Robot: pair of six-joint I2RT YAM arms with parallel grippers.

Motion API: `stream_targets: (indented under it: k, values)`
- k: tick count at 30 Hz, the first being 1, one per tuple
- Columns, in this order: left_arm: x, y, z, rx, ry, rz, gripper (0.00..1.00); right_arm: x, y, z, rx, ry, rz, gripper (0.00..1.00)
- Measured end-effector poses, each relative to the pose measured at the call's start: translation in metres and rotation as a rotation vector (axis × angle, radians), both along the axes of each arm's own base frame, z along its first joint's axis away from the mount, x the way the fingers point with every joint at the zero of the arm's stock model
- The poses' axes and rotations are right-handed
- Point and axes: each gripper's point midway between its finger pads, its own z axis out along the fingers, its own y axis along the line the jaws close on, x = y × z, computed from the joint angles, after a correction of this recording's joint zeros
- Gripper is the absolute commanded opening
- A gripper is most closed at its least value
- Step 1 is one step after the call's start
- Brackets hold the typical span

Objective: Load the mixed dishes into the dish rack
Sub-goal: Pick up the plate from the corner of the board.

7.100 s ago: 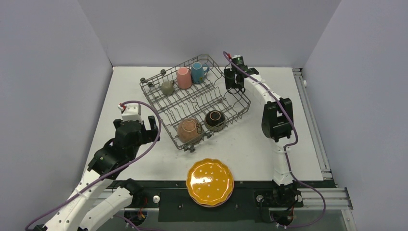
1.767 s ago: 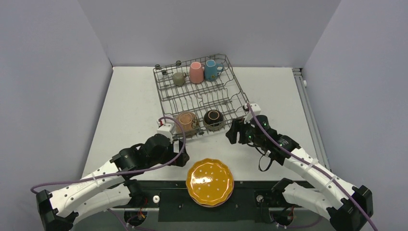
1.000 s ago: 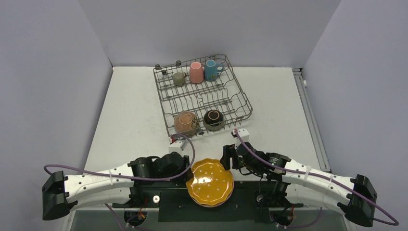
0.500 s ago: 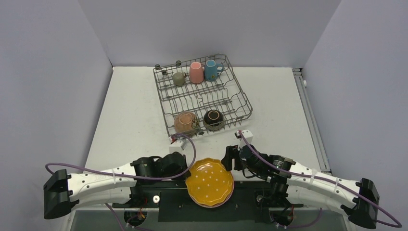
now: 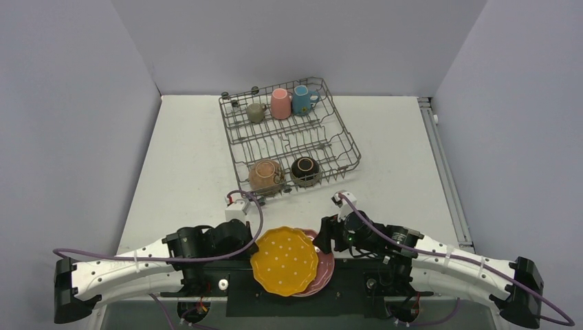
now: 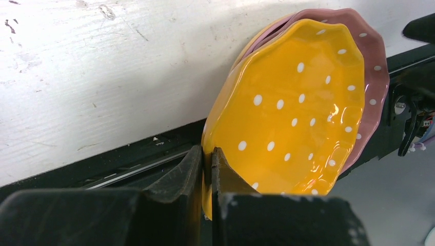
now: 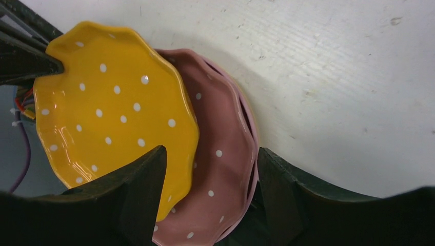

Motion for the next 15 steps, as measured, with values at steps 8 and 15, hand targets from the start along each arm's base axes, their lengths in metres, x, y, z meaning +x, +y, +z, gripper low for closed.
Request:
stream_targets:
  k: [8, 15]
  values:
    - [-0.003, 0.009, -0.008, -0.003, 0.019, 0.038, 0.00, -0.023, 0.023, -0.021, 0.025, 0.096, 0.116, 0.59]
    - [-0.004, 0.010, -0.020, 0.007, 0.043, 0.064, 0.00, -0.031, 0.038, -0.034, 0.060, 0.149, 0.147, 0.57]
